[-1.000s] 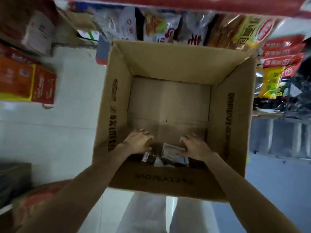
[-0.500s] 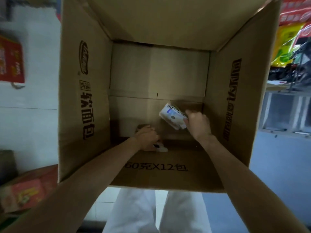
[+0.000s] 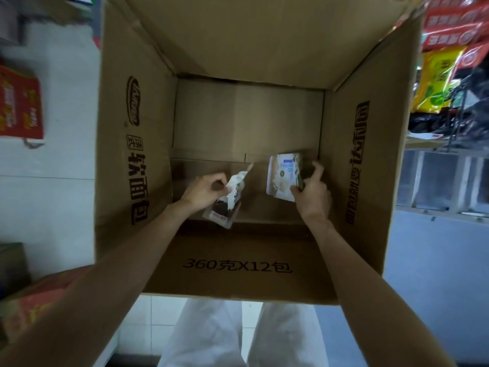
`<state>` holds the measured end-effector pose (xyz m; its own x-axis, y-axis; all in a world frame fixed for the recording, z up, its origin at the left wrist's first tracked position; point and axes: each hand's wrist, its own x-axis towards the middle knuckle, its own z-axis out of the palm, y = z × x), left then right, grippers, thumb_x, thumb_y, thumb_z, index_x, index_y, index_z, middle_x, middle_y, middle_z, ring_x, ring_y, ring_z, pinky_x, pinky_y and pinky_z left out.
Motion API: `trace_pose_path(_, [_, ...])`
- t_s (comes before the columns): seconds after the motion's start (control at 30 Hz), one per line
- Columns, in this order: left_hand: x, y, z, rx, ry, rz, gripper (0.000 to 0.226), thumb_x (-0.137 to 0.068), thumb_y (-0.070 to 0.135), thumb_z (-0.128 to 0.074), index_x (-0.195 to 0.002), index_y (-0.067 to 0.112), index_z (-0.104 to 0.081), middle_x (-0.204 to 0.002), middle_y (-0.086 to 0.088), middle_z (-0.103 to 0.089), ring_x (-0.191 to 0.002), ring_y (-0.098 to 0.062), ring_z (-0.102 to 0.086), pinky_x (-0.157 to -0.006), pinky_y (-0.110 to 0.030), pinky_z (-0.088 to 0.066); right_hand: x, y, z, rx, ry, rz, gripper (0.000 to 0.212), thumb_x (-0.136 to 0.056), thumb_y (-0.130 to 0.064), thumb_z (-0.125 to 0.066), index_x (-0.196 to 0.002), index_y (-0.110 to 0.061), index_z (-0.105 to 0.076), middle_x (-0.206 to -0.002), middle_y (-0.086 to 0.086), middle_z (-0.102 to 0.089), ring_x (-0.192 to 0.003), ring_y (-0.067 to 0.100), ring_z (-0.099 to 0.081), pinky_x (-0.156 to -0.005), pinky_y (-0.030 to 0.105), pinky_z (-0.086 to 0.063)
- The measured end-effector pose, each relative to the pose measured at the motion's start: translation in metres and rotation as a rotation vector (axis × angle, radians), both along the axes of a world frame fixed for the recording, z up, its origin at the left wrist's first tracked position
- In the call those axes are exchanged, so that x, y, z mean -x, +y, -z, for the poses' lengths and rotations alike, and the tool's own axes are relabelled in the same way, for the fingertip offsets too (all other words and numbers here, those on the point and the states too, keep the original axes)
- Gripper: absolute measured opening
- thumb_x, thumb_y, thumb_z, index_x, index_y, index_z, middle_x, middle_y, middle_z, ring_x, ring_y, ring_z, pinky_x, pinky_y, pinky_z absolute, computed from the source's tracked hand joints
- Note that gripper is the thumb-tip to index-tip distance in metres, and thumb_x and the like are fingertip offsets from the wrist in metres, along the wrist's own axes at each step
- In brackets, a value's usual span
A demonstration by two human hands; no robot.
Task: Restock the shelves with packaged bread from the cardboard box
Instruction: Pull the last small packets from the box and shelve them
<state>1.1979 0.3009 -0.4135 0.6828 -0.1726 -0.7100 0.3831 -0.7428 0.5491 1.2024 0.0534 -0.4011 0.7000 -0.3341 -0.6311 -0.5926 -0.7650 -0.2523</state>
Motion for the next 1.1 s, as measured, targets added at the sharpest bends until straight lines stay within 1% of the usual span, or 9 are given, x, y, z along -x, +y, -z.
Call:
trace_pose_path(0.17, [-0.004,-0.001,-0.038,0.215,-0.100,-0.439,0.023,-0.092,0.010,-0.056,-0.074,0.022,-0.047,-0.083,0.014,-0.061,-0.077,0.004,-0.055,-0.071,-0.021,-0.039,0.002,0.000,-0.027,0.026,-0.037,0.004,0.011,-0.090,-0.020,-0.060,-0.097,-0.012,-0.061,-0.097,0.004,-0.069,-0.072,0.014,-0.058,-0.048,0.017,-0.032])
trace_pose_path(0.3, [-0.022,-0.005,-0.103,0.254,-0.273,-0.668,0.015,-0.099,0.024,-0.046,-0.090,0.013,-0.049,-0.094,-0.001,-0.064,-0.084,-0.007,-0.059,-0.071,-0.020,-0.047,0.001,-0.006,-0.099,0.094,-0.332,-0.122,0.016,-0.092,-0.021,-0.054,-0.098,-0.008,-0.061,-0.090,0.010,-0.067,-0.079,0.030,-0.063,-0.062,0.027,-0.039])
trace_pose_path(0.4, [-0.034,-0.009,-0.152,0.208,-0.413,-0.656,0.017,-0.100,0.026,-0.043,-0.095,0.012,-0.051,-0.096,-0.003,-0.064,-0.083,-0.007,-0.059,-0.071,-0.023,-0.049,0.004,-0.026,-0.156,0.087,-0.510,-0.192,0.016,-0.095,-0.016,-0.050,-0.106,-0.006,-0.056,-0.097,0.016,-0.064,-0.083,0.038,-0.059,-0.060,0.031,-0.036])
trace_pose_path(0.5, [-0.046,-0.020,-0.202,0.132,-0.555,-0.604,0.016,-0.099,0.025,-0.044,-0.093,0.014,-0.053,-0.086,0.006,-0.062,-0.077,0.006,-0.057,-0.067,-0.010,-0.042,0.001,-0.054,-0.207,-0.018,-0.647,-0.106,0.017,-0.097,-0.019,-0.048,-0.109,-0.010,-0.055,-0.085,0.019,-0.066,-0.074,0.040,-0.060,-0.056,0.040,-0.045])
trace_pose_path(0.63, [-0.066,-0.048,-0.268,0.118,-0.739,-0.576,0.015,-0.100,0.023,-0.044,-0.091,0.015,-0.053,-0.076,0.015,-0.057,-0.068,0.011,-0.054,-0.060,-0.007,-0.037,-0.021,-0.100,-0.271,-0.294,-0.779,0.162,0.012,-0.095,-0.023,-0.053,-0.103,-0.014,-0.058,-0.089,0.003,-0.069,-0.073,0.013,-0.068,-0.064,0.038,-0.058])
trace_pose_path(0.7, [-0.075,-0.068,-0.293,0.127,-0.769,-0.547,0.016,-0.100,0.024,-0.044,-0.087,0.017,-0.053,-0.073,0.010,-0.059,-0.064,0.000,-0.053,-0.058,-0.011,-0.036,-0.036,-0.127,-0.300,-0.376,-0.836,0.242,0.006,-0.092,-0.019,-0.058,-0.095,-0.014,-0.061,-0.086,0.003,-0.068,-0.071,0.005,-0.068,-0.061,0.022,-0.057])
trace_pose_path(0.8, [-0.088,-0.106,-0.318,0.178,-0.756,-0.565,0.024,-0.098,0.018,-0.044,-0.077,0.024,-0.053,-0.072,-0.009,-0.063,-0.063,-0.021,-0.051,-0.053,-0.016,-0.031,-0.063,-0.176,-0.329,-0.412,-0.812,0.205,0.005,-0.086,-0.021,-0.066,-0.091,-0.019,-0.063,-0.079,0.003,-0.070,-0.065,0.007,-0.068,-0.064,0.030,-0.056])
trace_pose_path(0.93, [-0.105,-0.165,-0.337,0.258,-0.695,-0.544,0.017,-0.097,0.016,-0.043,-0.087,0.012,-0.056,-0.078,-0.002,-0.063,-0.062,-0.006,-0.052,-0.057,-0.017,-0.036,-0.099,-0.238,-0.351,-0.506,-0.788,0.202,0.010,-0.077,-0.019,-0.075,-0.076,-0.022,-0.066,-0.076,0.005,-0.070,-0.071,0.022,-0.063,-0.074,0.046,-0.053])
trace_pose_path(1.1, [-0.131,-0.224,-0.353,0.302,-0.786,-0.443,0.013,-0.100,0.021,-0.043,-0.093,0.021,-0.054,-0.078,0.012,-0.061,-0.072,0.003,-0.056,-0.066,-0.018,-0.041,-0.160,-0.284,-0.374,-0.540,-0.923,0.097,0.012,-0.083,-0.019,-0.070,-0.074,-0.024,-0.063,-0.071,0.008,-0.061,-0.051,0.014,-0.052,-0.051,0.030,-0.046])
